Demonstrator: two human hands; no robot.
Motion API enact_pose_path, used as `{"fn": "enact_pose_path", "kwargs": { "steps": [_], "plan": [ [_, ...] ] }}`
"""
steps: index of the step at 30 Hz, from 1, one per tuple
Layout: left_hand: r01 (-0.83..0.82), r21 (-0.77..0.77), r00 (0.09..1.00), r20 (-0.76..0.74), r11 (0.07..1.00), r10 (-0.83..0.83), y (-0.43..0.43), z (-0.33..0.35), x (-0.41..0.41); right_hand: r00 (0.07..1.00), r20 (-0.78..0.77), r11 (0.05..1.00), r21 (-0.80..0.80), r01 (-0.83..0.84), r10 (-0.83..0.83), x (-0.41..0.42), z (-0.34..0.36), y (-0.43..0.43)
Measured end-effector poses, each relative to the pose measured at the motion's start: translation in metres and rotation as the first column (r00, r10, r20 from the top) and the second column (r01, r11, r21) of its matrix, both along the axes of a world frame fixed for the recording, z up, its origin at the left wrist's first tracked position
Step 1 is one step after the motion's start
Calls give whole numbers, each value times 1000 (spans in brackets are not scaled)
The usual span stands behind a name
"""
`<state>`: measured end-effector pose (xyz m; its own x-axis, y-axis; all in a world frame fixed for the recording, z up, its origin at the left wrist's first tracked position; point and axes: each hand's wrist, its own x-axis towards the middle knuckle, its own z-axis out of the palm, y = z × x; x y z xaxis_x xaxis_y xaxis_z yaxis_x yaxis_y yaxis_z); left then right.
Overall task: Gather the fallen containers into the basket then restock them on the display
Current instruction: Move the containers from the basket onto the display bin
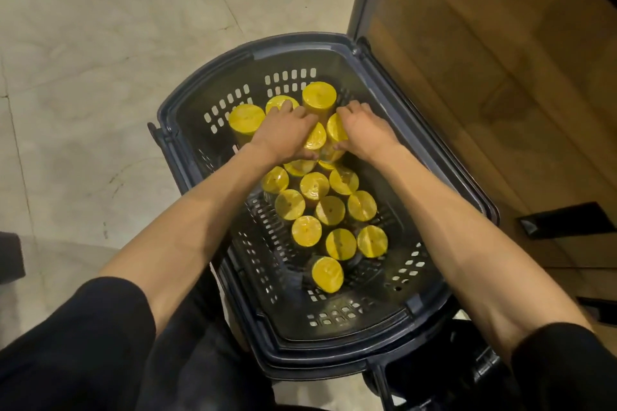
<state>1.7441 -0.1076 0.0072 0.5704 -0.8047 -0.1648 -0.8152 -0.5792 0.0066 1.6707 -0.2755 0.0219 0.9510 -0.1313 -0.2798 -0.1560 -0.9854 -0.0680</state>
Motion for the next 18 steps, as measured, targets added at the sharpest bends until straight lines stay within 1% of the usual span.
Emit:
{"fn": "enact_pose_path", "kwargs": {
  "steps": [3, 7, 10, 13, 18],
  "plan": [
    [3, -25, 1000, 30, 1000, -3, 5, -3, -2, 998, 59, 1000, -17, 6, -5, -5, -3, 3],
    [1, -52, 998, 59, 999, 2, 7, -4, -5, 992, 121, 998, -63, -27, 34, -14, -11, 4],
    [-23, -66, 996, 80, 998, 29, 11, -5, -7, 989, 145, 1000, -29, 3, 1, -16, -13, 4],
    [-90, -98, 995, 42, 991, 95, 15, -3, -8, 988, 153, 999, 10, 34, -35, -16, -13, 7],
    [-157, -126, 987, -50, 979, 152, 27, 13, -10, 982, 168, 996, 57, 75, -84, -23, -6, 8]
  ]
}}
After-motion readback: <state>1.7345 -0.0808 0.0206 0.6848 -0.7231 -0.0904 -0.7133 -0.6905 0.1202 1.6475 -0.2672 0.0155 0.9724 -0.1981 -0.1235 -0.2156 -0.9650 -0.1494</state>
